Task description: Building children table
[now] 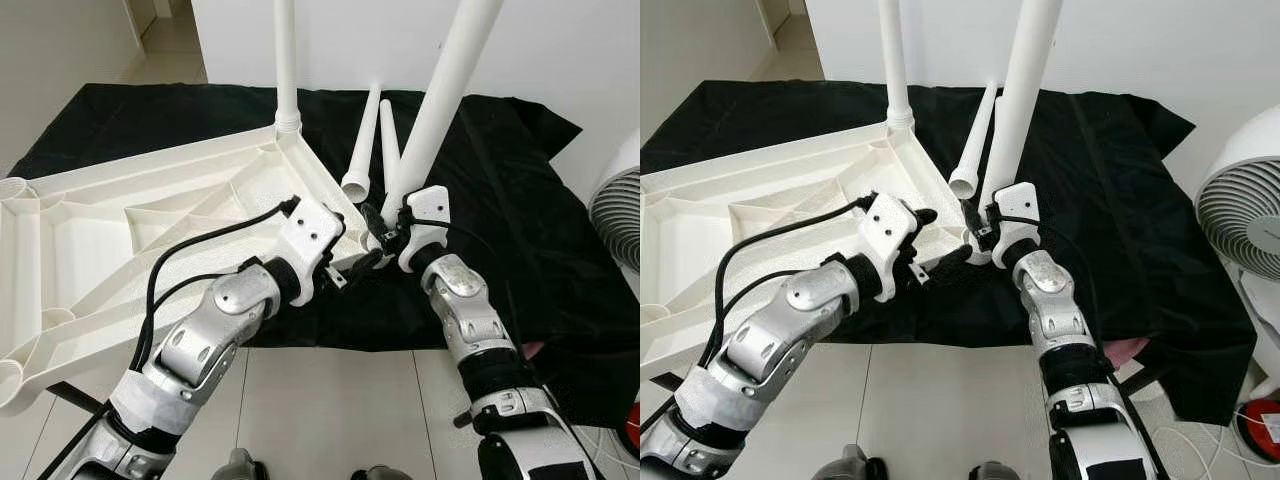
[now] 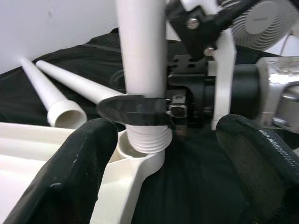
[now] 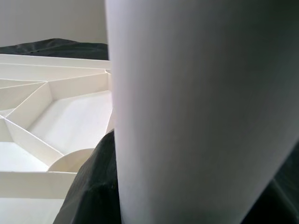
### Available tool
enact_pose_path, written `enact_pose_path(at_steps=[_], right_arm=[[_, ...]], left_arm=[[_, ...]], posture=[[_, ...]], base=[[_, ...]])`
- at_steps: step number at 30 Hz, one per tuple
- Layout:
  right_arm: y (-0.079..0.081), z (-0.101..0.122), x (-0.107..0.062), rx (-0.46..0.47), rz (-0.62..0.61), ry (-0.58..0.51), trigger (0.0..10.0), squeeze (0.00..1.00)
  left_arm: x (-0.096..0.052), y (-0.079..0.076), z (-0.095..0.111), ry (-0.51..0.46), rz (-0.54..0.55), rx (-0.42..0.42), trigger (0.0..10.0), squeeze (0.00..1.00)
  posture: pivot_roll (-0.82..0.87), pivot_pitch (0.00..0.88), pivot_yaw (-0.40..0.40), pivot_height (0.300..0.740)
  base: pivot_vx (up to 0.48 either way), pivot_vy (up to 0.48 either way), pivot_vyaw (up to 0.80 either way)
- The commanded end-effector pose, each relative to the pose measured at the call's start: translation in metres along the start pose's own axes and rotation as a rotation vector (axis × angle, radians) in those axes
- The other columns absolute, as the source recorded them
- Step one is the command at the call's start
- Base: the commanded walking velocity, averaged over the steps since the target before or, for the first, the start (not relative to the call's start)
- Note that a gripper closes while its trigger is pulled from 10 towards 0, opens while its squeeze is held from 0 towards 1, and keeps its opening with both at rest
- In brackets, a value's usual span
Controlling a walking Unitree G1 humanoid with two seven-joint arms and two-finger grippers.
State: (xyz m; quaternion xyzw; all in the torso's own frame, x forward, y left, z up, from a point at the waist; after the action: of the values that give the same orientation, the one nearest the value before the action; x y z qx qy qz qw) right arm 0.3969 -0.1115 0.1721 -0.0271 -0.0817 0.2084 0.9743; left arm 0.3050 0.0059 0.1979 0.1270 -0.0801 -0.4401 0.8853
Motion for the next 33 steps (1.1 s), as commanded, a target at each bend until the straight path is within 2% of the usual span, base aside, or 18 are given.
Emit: enact_pose_path(at_steps=[1,3,9,12,15,17,23,31,33], right_arm=[[0.000,-0.012,-0.002,0.028,-0.001,0.040,10.0,0.00],[0.000,0.000,0.002,0.084,-0.001,-0.016,10.0,0.00],[-0.003,0.017,0.005,0.142,-0.014,-0.083,10.0,0.00],[-0.015,0.041,0.005,0.184,-0.050,-0.169,10.0,0.00],[-0.022,0.050,0.004,0.190,-0.071,-0.200,10.0,0.00],[-0.025,0.052,0.004,0.189,-0.077,-0.210,10.0,0.00],[-0.034,0.064,0.003,0.191,-0.094,-0.246,10.0,0.00],[-0.037,0.067,0.000,0.189,-0.104,-0.248,10.0,0.00],[-0.038,0.067,0.000,0.187,-0.104,-0.246,10.0,0.00]], left_arm=[[-0.001,-0.005,0.002,-0.010,-0.024,0.009,10.0,0.00],[-0.001,-0.005,-0.002,0.009,-0.020,-0.010,10.0,0.00],[0.001,-0.001,-0.007,0.033,0.006,-0.018,10.0,0.00],[0.005,0.012,-0.020,0.102,0.091,-0.051,10.0,0.00],[0.007,0.018,-0.029,0.145,0.131,-0.076,10.0,0.00],[0.008,0.019,-0.032,0.162,0.142,-0.080,10.0,0.00],[0.010,0.032,-0.064,0.317,0.211,-0.076,10.0,0.00],[0.015,0.034,-0.080,0.402,0.226,-0.091,10.0,0.00],[0.020,0.032,-0.082,0.418,0.209,-0.068,10.0,0.00]], posture=[[-0.06,0.068,0.044,0.740],[-0.05,0.071,0.043,0.740],[-0.05,0.075,0.041,0.740],[-0.05,0.075,0.041,0.740],[-0.06,0.079,0.042,0.740],[-0.06,0.079,0.042,0.740],[-0.07,0.076,0.047,0.740],[-0.08,0.071,0.051,0.740],[-0.09,0.067,0.054,0.740]], base=[[0.000,0.000,0.00],[0.000,0.000,0.00],[0.000,0.000,0.00],[0.000,0.000,0.00],[0.000,0.000,0.00],[0.000,0.000,0.00],[0.000,0.000,0.00],[0.000,0.000,0.00],[0.000,0.000,0.00]])
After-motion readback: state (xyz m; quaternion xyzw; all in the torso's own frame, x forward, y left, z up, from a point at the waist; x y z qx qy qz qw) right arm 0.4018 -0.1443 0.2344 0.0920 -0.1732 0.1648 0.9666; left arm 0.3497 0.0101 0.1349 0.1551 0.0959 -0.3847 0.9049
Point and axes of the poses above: a point about 5 cm out from each wrist's last joint towards the gripper, its own x axis pointing out of the wrist towards the gripper, its own z axis along the axis of the wrist's last joint, y = z × x, the point moved 5 cm from there along x, pointing out of the wrist towards the gripper, and after that the axes turned 5 degrees about x, right-handed, at the moved point
